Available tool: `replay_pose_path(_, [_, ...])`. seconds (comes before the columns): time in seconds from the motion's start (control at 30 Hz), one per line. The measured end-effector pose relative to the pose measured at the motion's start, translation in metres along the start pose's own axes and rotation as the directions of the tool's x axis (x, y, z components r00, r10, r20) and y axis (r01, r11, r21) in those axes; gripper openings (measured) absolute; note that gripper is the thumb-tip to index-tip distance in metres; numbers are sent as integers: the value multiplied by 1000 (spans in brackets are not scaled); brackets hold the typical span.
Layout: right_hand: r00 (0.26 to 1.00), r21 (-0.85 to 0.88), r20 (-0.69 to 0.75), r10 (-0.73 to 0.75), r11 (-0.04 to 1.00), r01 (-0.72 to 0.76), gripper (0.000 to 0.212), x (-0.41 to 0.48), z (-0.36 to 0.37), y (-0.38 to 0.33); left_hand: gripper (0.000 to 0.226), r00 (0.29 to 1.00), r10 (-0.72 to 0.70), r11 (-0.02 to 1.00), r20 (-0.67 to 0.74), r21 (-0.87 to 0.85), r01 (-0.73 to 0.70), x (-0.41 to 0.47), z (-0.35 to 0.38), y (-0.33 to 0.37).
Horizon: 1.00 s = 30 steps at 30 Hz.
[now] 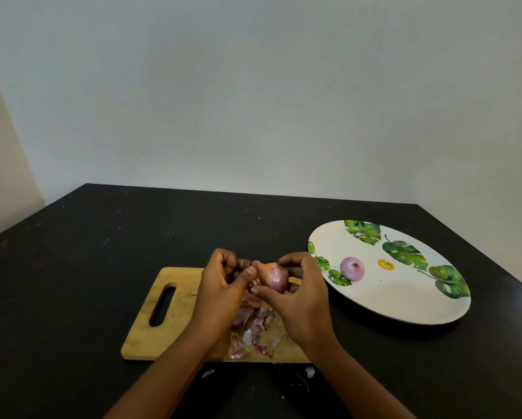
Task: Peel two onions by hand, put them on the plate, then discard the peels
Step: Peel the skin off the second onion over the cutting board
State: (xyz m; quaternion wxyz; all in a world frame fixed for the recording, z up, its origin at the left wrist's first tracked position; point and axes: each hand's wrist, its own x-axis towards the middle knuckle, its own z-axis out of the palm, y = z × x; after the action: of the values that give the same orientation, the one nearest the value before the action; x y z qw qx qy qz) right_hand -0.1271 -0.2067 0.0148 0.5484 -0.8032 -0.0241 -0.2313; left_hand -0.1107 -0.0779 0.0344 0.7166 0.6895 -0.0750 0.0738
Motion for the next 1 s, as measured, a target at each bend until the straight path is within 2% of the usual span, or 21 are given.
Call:
replay_pose_path(0.13, [995, -34, -53, -90, 996, 88, 55, 1, -2, 1, 20, 998, 61, 997, -6, 45, -61, -1, 1, 4])
replay_pose_path(0.3, [981, -90, -92, -172, 982, 164, 54, 0, 0, 3, 21, 975, 223, 959, -19, 183, -216, -6, 1, 6])
replay_pose_path(0.4, [964, -165, -123, -236, 963, 215, 52, 1, 2, 7, 24, 964, 256, 950, -76, 204, -236, -7, 2, 7])
replay_pose_path(0.53, [932, -196, -93, -349, 924, 327, 53, 1, 4, 12, 33, 968, 166, 979, -190, 150, -139, -3, -3, 10])
replay_pose_path(0.63, [930, -164, -46, -365, 921, 353, 55, 2, 4, 10, 39, 976, 67, 998, -206, 29, -62, 0, -9, 11])
replay_pose_path(0.73, [933, -108, 3, -361, 927, 359, 50, 1, 2, 7, 34, 976, -52, 992, -209, -121, 27, 1, -10, 11])
replay_pose_path(0.9, [957, 10, 44, -285, 958, 285, 51, 0, -1, 6, 24, 961, -158, 965, -228, -242, 101, 4, -11, 6])
replay_pose_path(1.0, [981, 218, 92, -172, 965, 149, 48, 0, -3, 3, 22, 947, -172, 966, -272, -237, 107, 7, -17, 6])
